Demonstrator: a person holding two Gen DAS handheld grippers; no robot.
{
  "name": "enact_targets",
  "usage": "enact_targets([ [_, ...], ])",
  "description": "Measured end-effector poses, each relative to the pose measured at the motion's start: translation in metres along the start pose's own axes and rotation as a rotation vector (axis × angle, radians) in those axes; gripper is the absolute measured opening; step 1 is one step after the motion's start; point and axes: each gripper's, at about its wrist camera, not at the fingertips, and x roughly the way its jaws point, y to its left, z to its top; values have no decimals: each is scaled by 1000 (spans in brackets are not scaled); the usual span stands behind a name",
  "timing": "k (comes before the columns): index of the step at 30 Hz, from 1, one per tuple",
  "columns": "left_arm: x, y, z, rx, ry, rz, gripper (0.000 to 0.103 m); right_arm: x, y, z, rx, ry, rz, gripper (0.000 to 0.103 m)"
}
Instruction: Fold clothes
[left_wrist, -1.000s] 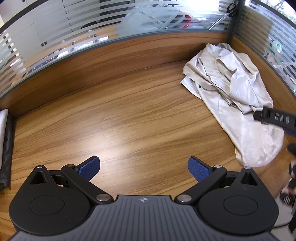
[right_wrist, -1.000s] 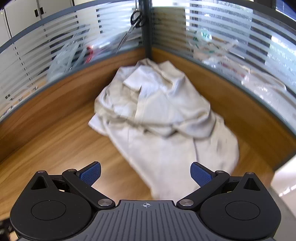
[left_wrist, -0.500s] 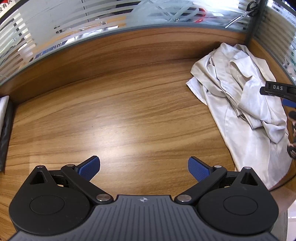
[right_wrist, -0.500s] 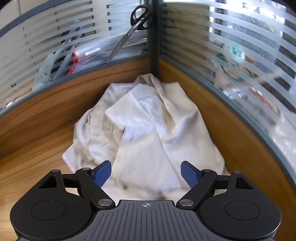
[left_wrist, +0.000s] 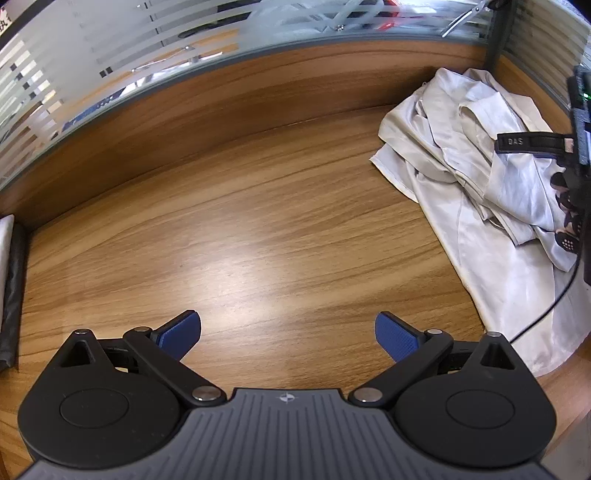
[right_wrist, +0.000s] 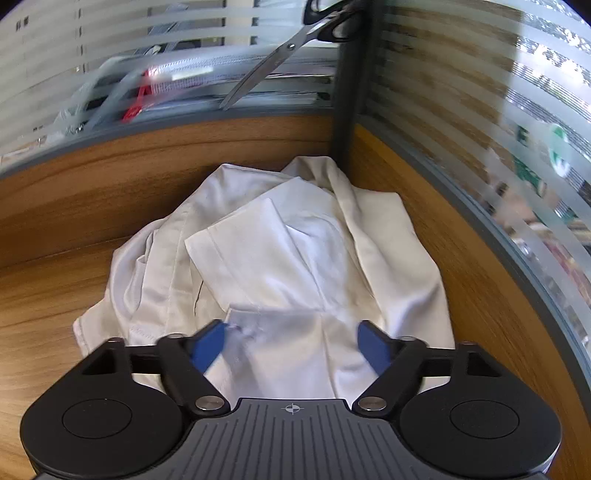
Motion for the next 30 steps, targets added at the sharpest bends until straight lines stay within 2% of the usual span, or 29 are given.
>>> enact_targets([
  [2, 0, 2, 0, 0, -7, -8, 99, 3, -2, 4, 9, 10, 32, 31],
  [4, -2, 7, -2, -8, -25, -10, 98, 0, -5, 7, 42, 24, 65, 11],
  [9, -9, 28, -7, -49, -83, -8, 96, -36, 10, 6, 22, -19, 150, 9],
  [12, -11, 48, -13, -85, -97, -8, 87, -65, 37, 2, -26, -39, 220, 8],
  [14, -12, 64, -21, -110, -98, -11, 86, -83, 59, -4, -58, -45, 273, 8],
  [22, -19, 148, -65, -242, -99, 9, 86, -142, 174, -35, -174, -13, 482, 8],
  [30, -33, 239, -118, -321, -88, 86, 86, -194, 306, -67, -253, 73, 691, 8],
])
